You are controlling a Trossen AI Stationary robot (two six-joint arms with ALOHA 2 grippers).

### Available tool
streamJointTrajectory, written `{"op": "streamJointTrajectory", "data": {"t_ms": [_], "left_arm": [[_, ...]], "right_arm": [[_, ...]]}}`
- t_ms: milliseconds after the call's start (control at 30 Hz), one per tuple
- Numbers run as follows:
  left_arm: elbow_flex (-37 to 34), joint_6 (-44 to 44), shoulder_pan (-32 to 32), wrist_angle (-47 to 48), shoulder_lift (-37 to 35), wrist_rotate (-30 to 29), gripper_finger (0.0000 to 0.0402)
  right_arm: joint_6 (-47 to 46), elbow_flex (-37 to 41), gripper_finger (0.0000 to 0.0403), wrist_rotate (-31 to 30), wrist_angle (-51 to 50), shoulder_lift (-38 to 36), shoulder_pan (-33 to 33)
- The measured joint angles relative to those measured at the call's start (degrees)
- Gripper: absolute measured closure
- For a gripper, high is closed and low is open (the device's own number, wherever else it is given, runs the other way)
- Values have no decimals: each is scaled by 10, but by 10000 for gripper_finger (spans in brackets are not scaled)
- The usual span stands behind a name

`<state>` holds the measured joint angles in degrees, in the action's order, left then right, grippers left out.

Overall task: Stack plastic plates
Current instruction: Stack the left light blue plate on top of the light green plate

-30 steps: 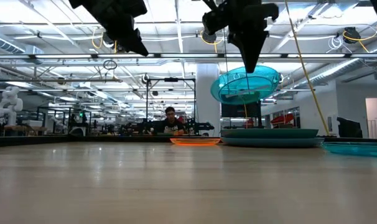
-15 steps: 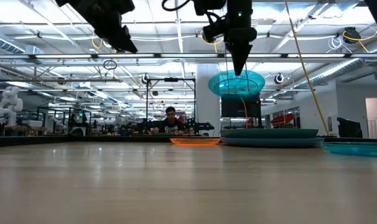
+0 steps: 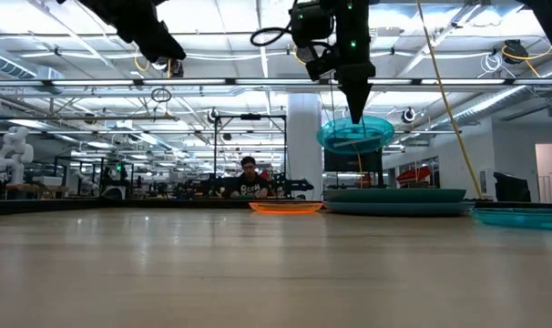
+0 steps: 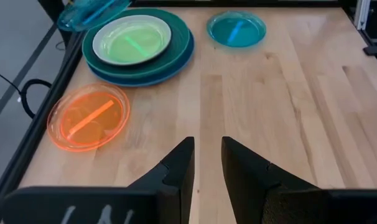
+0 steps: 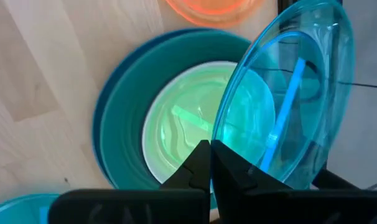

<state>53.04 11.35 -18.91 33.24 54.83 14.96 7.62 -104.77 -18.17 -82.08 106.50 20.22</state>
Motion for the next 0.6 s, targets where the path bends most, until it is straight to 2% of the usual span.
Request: {"op": "streamJointTrajectory", "data": {"t_ms": [300, 600], "left_arm": [[-7, -14, 4, 1, -5, 0, 314], [-7, -17, 4, 8, -5, 0, 314]], "right_arm": [[8, 53, 403, 2, 10, -7, 19], [-15, 178, 403, 2, 96, -90, 22]]}}
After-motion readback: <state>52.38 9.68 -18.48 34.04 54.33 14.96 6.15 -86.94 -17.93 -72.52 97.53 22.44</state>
